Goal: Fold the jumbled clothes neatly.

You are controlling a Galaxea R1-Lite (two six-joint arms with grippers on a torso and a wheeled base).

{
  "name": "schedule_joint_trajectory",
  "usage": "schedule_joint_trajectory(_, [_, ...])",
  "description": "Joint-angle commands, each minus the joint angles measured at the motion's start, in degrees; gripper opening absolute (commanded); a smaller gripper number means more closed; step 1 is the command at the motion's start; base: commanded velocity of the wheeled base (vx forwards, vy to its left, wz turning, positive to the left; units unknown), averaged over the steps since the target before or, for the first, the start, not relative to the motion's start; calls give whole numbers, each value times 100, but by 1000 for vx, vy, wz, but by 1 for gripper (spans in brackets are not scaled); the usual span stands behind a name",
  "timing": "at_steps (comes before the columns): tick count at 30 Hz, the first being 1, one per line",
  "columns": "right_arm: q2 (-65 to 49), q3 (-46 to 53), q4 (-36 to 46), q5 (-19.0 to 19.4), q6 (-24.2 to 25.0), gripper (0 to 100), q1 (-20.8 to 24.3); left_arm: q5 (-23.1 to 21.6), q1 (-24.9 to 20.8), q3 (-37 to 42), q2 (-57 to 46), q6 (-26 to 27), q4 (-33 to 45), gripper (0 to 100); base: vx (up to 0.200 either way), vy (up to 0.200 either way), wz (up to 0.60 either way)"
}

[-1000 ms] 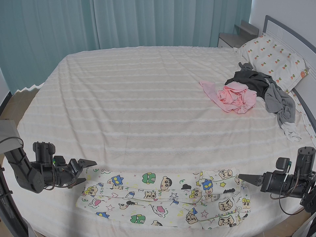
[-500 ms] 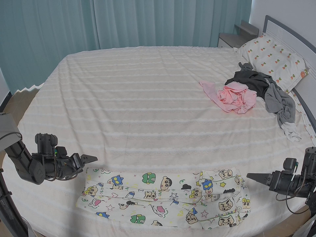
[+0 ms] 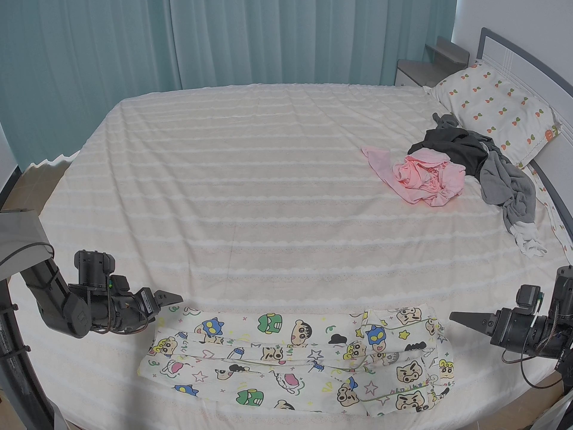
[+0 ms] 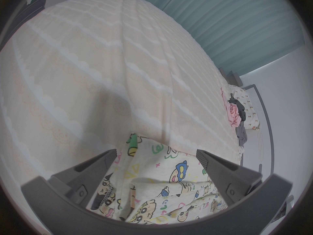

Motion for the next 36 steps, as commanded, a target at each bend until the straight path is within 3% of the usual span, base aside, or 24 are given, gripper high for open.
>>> schedule_joint_trajectory(1, [0, 101, -4, 0, -2, 100, 6, 16, -80, 0, 96, -5, -3, 100, 0, 0, 0])
schedule_joint_trajectory(8, [9, 101, 5, 0, -2, 100, 6, 122, -133, -9, 219, -5, -12, 100, 0, 0, 0])
schedule_joint_trajectory(9, [9, 101, 5, 0, -2, 100, 6, 139, -133, -9, 210, -5, -12, 0, 0, 0, 0])
schedule_joint_trajectory(26, [18, 101, 31, 0, -2, 100, 24, 315, -71, -35, 166, -85, -188, 0, 0, 0, 0])
schedule_joint_trajectory(30, [18, 101, 31, 0, -11, 100, 24, 297, -89, -35, 139, -287, -504, 0, 0, 0, 0])
schedule_joint_trajectory(33, [9, 101, 31, 0, -11, 100, 33, 297, -186, 44, 34, -779, -1040, 0, 0, 0, 0])
schedule_joint_trajectory(36, [9, 101, 31, 0, -11, 100, 42, 245, -186, 228, -10, -823, -1515, 0, 0, 0, 0])
